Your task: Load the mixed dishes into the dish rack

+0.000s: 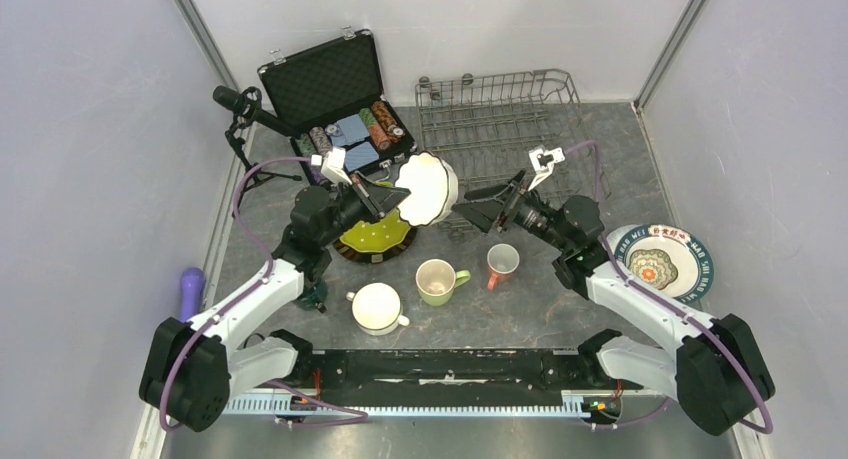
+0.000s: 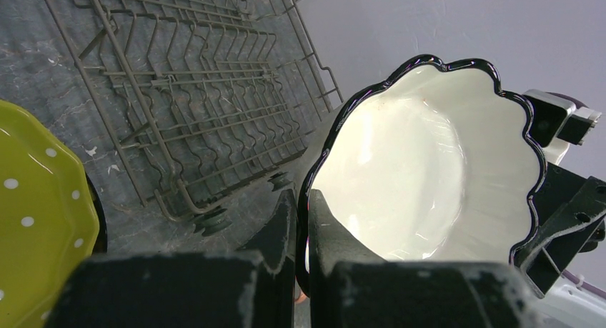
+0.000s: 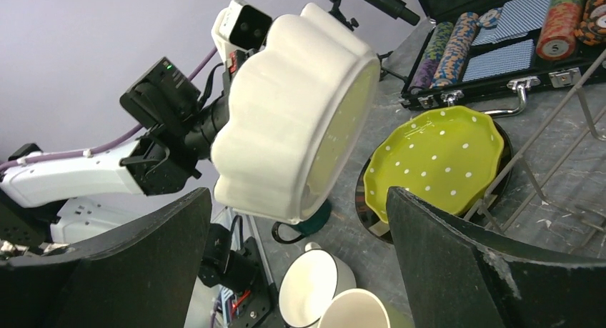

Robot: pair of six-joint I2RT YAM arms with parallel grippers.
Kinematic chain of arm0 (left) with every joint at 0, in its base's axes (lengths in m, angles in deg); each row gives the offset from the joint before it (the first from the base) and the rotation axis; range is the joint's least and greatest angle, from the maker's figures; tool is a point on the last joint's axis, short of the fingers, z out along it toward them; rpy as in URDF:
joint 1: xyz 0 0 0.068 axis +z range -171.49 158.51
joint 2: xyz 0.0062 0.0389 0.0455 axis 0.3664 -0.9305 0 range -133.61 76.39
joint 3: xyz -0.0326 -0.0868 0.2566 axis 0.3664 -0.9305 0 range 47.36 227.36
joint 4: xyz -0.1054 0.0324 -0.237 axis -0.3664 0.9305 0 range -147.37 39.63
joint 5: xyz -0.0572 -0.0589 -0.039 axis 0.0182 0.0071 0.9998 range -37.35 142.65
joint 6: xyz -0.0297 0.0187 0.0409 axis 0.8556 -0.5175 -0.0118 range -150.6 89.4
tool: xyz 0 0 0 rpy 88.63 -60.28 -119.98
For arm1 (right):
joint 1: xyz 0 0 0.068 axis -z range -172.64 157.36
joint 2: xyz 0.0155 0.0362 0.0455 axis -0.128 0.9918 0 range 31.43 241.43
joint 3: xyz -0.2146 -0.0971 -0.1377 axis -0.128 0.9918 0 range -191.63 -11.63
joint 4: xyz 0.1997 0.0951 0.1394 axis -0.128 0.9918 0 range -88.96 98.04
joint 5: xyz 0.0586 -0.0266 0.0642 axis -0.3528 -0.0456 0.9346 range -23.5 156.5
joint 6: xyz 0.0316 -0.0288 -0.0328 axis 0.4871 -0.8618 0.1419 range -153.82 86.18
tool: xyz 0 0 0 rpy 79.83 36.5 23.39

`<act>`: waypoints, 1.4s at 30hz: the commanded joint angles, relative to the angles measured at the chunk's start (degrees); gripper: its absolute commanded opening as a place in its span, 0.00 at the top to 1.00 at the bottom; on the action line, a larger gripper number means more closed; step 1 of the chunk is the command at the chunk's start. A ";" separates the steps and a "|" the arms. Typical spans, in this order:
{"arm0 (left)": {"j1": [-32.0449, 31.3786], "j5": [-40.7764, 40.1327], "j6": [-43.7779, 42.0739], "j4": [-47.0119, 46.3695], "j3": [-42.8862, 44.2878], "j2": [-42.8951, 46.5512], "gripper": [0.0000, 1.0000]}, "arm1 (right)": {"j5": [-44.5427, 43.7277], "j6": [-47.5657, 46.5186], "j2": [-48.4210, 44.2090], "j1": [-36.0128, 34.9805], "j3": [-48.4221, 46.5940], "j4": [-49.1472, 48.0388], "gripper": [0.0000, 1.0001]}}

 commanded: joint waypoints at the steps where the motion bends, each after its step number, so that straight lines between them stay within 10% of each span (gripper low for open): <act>1: -0.78 -0.86 2.80 -8.44 1.51 1.01 0.98 | -5.00 1.56 1.14 -1.77 -3.29 -1.71 0.01; 20: -2.37 -3.28 0.57 -7.44 1.85 0.56 0.98 | -8.90 3.10 4.03 -5.22 -5.20 0.75 0.09; 23: -2.59 -3.40 0.66 -7.38 1.99 0.17 0.98 | -9.40 3.16 4.07 -5.30 -5.03 0.58 0.22; 29: -2.74 -3.62 0.40 -7.78 1.94 -1.36 0.98 | -11.35 3.55 3.84 -5.26 -4.35 -0.32 0.79; 42: -2.73 -4.45 0.67 -9.39 10.08 -14.35 0.60 | -27.61 1.34 2.68 -1.01 -7.68 10.37 1.00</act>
